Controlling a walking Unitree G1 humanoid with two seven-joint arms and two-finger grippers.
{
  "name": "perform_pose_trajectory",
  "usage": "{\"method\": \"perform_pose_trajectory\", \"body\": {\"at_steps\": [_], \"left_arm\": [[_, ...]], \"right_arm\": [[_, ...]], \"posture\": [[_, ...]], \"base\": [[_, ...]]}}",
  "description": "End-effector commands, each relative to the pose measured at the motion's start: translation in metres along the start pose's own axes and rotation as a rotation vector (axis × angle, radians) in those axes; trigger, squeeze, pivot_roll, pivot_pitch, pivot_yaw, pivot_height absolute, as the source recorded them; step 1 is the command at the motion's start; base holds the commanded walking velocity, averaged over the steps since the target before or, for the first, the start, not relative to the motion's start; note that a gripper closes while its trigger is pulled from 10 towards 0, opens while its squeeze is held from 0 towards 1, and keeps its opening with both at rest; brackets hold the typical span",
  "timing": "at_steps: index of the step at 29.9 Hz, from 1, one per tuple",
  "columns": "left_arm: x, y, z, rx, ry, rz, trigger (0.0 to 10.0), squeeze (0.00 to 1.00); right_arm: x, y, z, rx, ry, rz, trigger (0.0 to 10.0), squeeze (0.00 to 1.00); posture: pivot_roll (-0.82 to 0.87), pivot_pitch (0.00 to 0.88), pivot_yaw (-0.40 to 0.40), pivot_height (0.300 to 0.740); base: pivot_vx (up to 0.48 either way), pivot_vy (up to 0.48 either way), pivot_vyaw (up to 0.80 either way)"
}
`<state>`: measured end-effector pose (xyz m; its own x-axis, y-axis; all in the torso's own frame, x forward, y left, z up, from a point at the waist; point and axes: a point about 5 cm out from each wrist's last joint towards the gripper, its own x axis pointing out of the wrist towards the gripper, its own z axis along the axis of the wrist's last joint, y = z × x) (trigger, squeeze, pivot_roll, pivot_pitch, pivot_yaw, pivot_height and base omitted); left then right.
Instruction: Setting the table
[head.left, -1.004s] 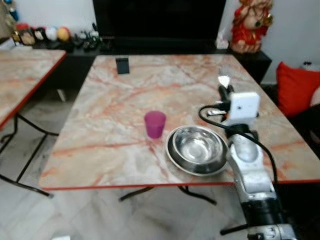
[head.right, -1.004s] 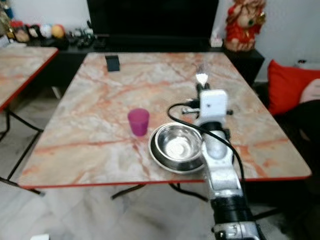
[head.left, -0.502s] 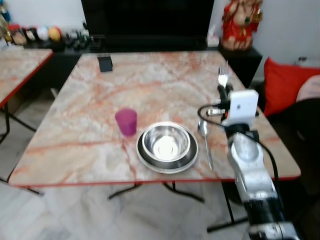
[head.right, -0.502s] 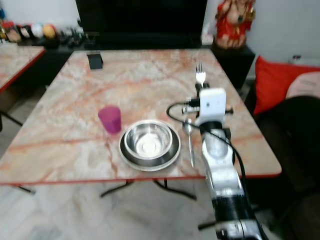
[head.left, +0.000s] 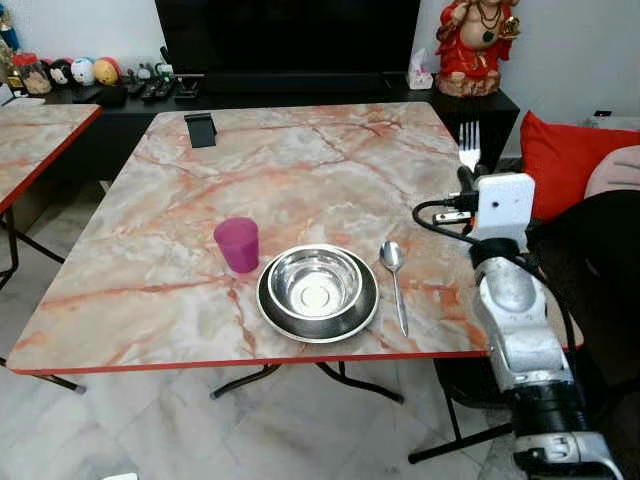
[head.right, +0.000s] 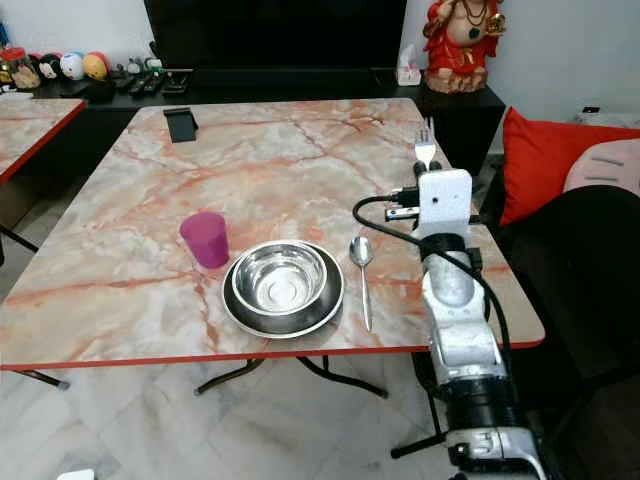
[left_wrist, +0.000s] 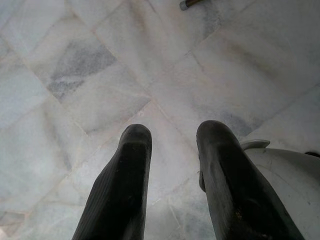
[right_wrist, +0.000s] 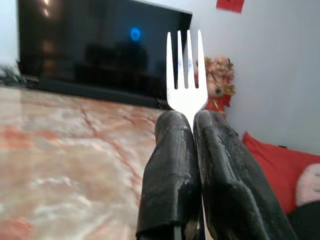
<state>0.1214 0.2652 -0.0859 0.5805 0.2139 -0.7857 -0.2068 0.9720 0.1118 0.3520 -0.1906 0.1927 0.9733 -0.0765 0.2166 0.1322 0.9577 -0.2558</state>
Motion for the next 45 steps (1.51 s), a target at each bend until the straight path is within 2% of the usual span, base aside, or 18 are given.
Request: {"method": "perform_pose_trajectory", "body": {"at_steps": [1, 7, 18, 28, 37, 40, 43, 45], "left_arm": [[-0.001, 0.004, -0.004, -0.006, 0.024, 0.009, 10.0, 0.00], [-0.002, 0.005, -0.005, -0.024, 0.023, 0.012, 10.0, 0.00], [-0.002, 0.009, -0.005, -0.018, 0.030, 0.019, 10.0, 0.00], [-0.001, 0.001, -0.005, -0.015, 0.025, 0.003, 10.0, 0.00], [-0.001, 0.001, -0.003, -0.018, 0.022, 0.001, 10.0, 0.00], [-0.001, 0.001, -0.004, -0.018, 0.025, -0.001, 10.0, 0.00], [-0.001, -0.001, -0.005, -0.019, 0.025, -0.004, 10.0, 0.00], [0.000, -0.002, -0.004, -0.020, 0.023, -0.006, 10.0, 0.00]], "right_arm": [[0.006, -0.010, -0.004, -0.026, 0.045, -0.024, 10.0, 0.00], [0.010, -0.016, -0.006, -0.042, 0.068, -0.023, 10.0, 0.00], [0.012, -0.014, -0.011, -0.050, 0.094, -0.013, 10.0, 0.00], [0.013, -0.014, -0.014, -0.055, 0.110, -0.005, 10.0, 0.00], [0.021, -0.024, -0.024, 0.016, 0.213, 0.013, 10.0, 0.00], [0.022, -0.027, -0.034, 0.048, 0.287, 0.045, 10.0, 0.00], [0.019, -0.019, -0.045, 0.106, 0.352, 0.134, 10.0, 0.00], [0.018, -0.019, -0.047, 0.104, 0.354, 0.138, 10.0, 0.00]], "posture": [[-0.03, 0.000, 0.029, 0.740], [-0.04, 0.000, 0.035, 0.740], [-0.03, 0.000, 0.029, 0.740], [-0.04, 0.000, 0.024, 0.740], [-0.04, 0.000, 0.021, 0.740], [-0.04, 0.000, 0.022, 0.740], [-0.03, 0.000, 0.021, 0.740], [-0.03, 0.000, 0.021, 0.740]], "base": [[0.000, 0.000, 0.00], [0.000, 0.000, 0.00], [0.000, 0.346, 0.00], [0.000, 0.000, 0.00], [0.000, 0.000, 0.00], [0.000, 0.000, 0.00], [0.000, 0.000, 0.00], [0.000, 0.000, 0.00]]}}
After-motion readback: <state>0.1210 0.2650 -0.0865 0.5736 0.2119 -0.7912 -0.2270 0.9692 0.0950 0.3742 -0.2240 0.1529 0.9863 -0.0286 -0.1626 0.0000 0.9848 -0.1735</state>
